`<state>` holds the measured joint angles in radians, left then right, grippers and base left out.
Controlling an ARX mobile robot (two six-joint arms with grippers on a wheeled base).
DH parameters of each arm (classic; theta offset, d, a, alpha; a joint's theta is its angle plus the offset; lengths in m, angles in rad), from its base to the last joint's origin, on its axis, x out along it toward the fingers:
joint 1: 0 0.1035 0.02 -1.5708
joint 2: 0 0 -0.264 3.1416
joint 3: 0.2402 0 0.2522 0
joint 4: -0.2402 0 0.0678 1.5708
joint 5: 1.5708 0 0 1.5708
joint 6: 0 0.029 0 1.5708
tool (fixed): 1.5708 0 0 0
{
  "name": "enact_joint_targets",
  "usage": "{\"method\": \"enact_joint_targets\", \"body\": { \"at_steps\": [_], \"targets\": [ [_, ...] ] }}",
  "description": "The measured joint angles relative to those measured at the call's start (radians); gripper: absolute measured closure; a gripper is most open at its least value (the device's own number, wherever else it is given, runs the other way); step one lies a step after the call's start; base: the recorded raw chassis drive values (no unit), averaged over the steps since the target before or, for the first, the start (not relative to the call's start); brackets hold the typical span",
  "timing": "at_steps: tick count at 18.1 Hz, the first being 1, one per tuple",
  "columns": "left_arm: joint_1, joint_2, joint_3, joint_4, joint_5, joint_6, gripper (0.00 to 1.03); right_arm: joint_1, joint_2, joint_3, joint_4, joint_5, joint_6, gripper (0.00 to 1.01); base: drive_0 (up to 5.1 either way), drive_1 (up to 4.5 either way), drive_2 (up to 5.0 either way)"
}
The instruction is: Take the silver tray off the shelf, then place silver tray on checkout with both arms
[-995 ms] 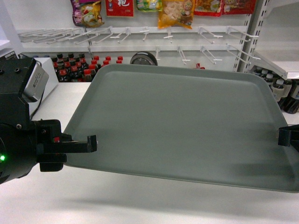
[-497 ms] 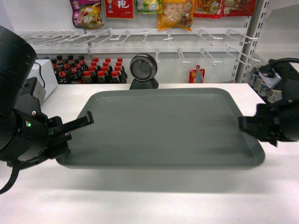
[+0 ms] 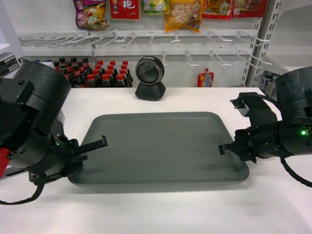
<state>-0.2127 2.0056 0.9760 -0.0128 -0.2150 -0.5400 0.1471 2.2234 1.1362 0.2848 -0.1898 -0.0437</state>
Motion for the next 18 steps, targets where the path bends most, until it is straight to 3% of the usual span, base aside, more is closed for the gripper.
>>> {"method": "enact_joint_targets", "body": {
  "at_steps": [2, 3, 5, 6, 8, 9, 10, 11, 12, 13, 14, 16, 18],
  "targets": [
    [-0.015, 0.004, 0.001, -0.008, -0.018, -0.013, 0.98, 0.005, 0.000, -0.006, 0.011, 0.025, -0.029, 0.93, 0.0, 0.00, 0.0],
    [-0.021, 0.004, 0.003, -0.009, -0.040, -0.031, 0.88, 0.005, 0.000, -0.016, 0.031, 0.025, -0.053, 0.85, 0.0, 0.00, 0.0],
    [-0.018, -0.008, -0.001, -0.005, -0.058, -0.065, 0.72, 0.001, -0.015, -0.039, 0.053, 0.029, -0.063, 0.67, 0.0, 0.00, 0.0],
    [-0.018, -0.039, -0.006, -0.017, -0.062, -0.077, 0.63, -0.009, -0.034, -0.056, 0.069, 0.031, -0.057, 0.57, 0.0, 0.00, 0.0],
    [-0.024, -0.165, -0.051, 0.077, -0.102, -0.068, 0.44, -0.031, -0.123, -0.105, 0.125, 0.026, -0.005, 0.39, 0.0, 0.00, 0.0],
    [-0.031, -0.233, -0.068, 0.132, -0.133, -0.040, 0.37, -0.029, -0.130, -0.150, 0.364, 0.098, 0.008, 0.42, 0.0, 0.00, 0.0],
    [-0.051, -0.345, -0.135, 0.387, -0.130, 0.065, 0.37, -0.032, -0.147, -0.221, 0.620, 0.224, 0.022, 0.53, 0.0, 0.00, 0.0],
    [-0.054, -0.447, -0.209, 0.570, -0.064, 0.167, 0.46, -0.038, -0.172, -0.325, 0.780, 0.272, 0.026, 0.62, 0.0, 0.00, 0.0],
    [-0.040, -0.555, -0.320, 0.769, -0.017, 0.327, 0.59, -0.045, -0.203, -0.446, 0.907, 0.282, 0.029, 0.73, 0.0, 0.00, 0.0],
    [-0.011, -0.606, -0.405, 0.871, -0.003, 0.416, 0.70, -0.058, -0.267, -0.544, 0.985, 0.280, 0.029, 0.86, 0.0, 0.00, 0.0],
    [0.018, -0.631, -0.483, 0.912, 0.010, 0.465, 0.81, -0.066, -0.348, -0.600, 1.000, 0.275, 0.029, 0.97, 0.0, 0.00, 0.0],
    [0.051, -0.696, -0.612, 0.920, 0.047, 0.503, 1.02, -0.076, -0.477, -0.723, 1.009, 0.260, 0.033, 0.99, 0.0, 0.00, 0.0],
    [0.081, -0.811, -0.689, 0.933, 0.084, 0.522, 1.02, -0.086, -0.570, -0.836, 0.995, 0.246, 0.033, 0.99, 0.0, 0.00, 0.0]
  ]
}}
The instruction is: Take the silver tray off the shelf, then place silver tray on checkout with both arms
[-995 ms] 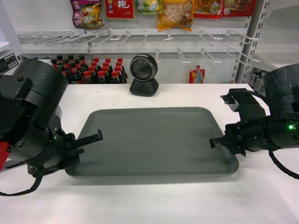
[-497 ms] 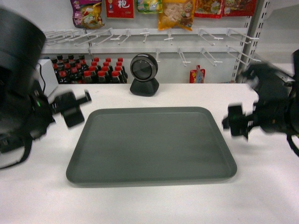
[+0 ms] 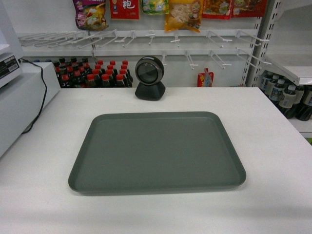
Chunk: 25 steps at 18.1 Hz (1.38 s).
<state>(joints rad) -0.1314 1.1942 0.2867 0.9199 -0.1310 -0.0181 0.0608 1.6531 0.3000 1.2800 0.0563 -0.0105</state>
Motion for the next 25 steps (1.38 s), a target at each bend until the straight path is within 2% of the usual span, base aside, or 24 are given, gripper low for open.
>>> {"method": "enact_joint_targets", "body": {
  "at_steps": [1, 2, 5, 6, 7, 8, 9, 17, 25],
  "targets": [
    [0.016, -0.039, -0.042, -0.012, 0.012, 0.000, 1.02, -0.019, -0.071, -0.040, 0.004, -0.012, 0.001, 0.99, 0.0, 0.00, 0.0],
    [0.026, -0.070, -0.076, -0.027, 0.022, 0.000, 1.02, -0.056, -0.138, -0.076, 0.005, -0.050, 0.003, 0.99, 0.0, 0.00, 0.0],
    [0.053, -0.200, -0.143, -0.071, 0.055, 0.000, 1.02, -0.061, -0.298, -0.169, -0.084, -0.053, 0.003, 0.99, 0.0, 0.00, 0.0],
    [0.095, -0.248, -0.167, -0.101, 0.113, 0.001, 1.02, -0.061, -0.382, -0.180, -0.180, -0.053, 0.003, 0.99, 0.0, 0.00, 0.0],
    [0.130, -0.285, -0.187, -0.129, 0.122, 0.001, 1.02, -0.061, -0.469, -0.190, -0.240, -0.053, 0.003, 0.99, 0.0, 0.00, 0.0],
    [0.139, -0.325, -0.201, -0.154, 0.116, 0.000, 1.02, -0.061, -0.544, -0.200, -0.276, -0.053, 0.003, 0.99, 0.0, 0.00, 0.0],
    [0.132, -0.328, -0.234, -0.079, 0.129, 0.001, 1.02, -0.061, -0.599, -0.216, -0.312, -0.053, 0.003, 0.99, 0.0, 0.00, 0.0],
    [0.129, -0.676, -0.276, -0.410, 0.131, 0.001, 1.02, -0.061, -1.000, -0.287, -0.646, -0.054, 0.003, 0.99, 0.0, 0.00, 0.0],
    [0.129, -0.916, -0.276, -0.641, 0.131, 0.001, 1.02, -0.061, -1.298, -0.288, -0.924, -0.054, 0.003, 0.99, 0.0, 0.00, 0.0]
  ]
}}
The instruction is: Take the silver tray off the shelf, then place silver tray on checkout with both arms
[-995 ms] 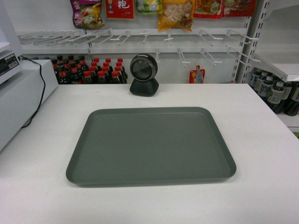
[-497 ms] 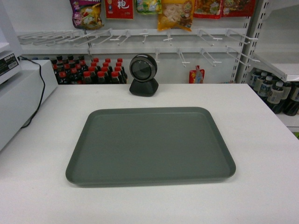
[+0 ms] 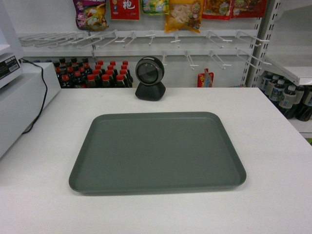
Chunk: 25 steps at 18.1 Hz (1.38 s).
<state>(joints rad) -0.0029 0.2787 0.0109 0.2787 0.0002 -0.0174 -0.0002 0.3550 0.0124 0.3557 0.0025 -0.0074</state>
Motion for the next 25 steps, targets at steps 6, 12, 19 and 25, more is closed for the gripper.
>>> {"method": "enact_joint_targets", "body": {
  "at_steps": [6, 12, 19, 25],
  "targets": [
    [0.000, -0.106, 0.000, -0.105, 0.000, 0.000, 1.02, 0.000, -0.137, 0.000, -0.134, 0.000, 0.000, 0.99, 0.0, 0.00, 0.0],
    [0.000, -0.269, 0.000, -0.279, 0.000, 0.000, 1.02, 0.000, -0.351, 0.002, -0.341, -0.003, 0.000, 0.99, 0.0, 0.00, 0.0],
    [0.000, -0.269, 0.000, -0.282, 0.000, 0.000, 0.35, 0.000, -0.351, 0.000, -0.360, -0.003, 0.000, 0.31, 0.0, 0.00, 0.0],
    [0.000, -0.269, 0.000, -0.282, 0.000, 0.000, 0.05, 0.000, -0.351, 0.000, -0.360, -0.003, 0.001, 0.03, 0.0, 0.00, 0.0]
  ]
}}
